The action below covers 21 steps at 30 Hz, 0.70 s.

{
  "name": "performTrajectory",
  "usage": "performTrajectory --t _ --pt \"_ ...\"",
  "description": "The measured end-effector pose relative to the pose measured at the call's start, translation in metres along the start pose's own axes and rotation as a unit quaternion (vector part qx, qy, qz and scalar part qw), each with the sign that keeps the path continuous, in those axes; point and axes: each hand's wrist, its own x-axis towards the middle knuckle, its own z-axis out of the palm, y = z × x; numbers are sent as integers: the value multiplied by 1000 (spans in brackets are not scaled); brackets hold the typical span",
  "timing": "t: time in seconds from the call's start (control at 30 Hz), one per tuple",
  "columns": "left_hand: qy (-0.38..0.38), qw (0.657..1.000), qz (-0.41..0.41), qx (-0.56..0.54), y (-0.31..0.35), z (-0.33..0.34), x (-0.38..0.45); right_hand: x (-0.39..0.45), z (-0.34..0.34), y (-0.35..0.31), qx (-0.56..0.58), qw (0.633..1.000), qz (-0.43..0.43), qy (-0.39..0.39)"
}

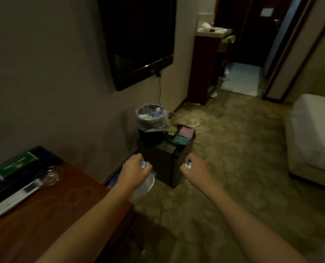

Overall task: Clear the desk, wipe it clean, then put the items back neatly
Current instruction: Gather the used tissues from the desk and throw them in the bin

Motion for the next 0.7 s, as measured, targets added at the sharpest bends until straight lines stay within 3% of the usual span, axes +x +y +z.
performTrajectory --t 0.3,0.7 --pt "-41 999 -13 -25 33 70 106 97 -20 58 -2 999 33 -10" --pt "-9 994 -87 -69 34 113 334 329 -49 71 -52 999 7 2"
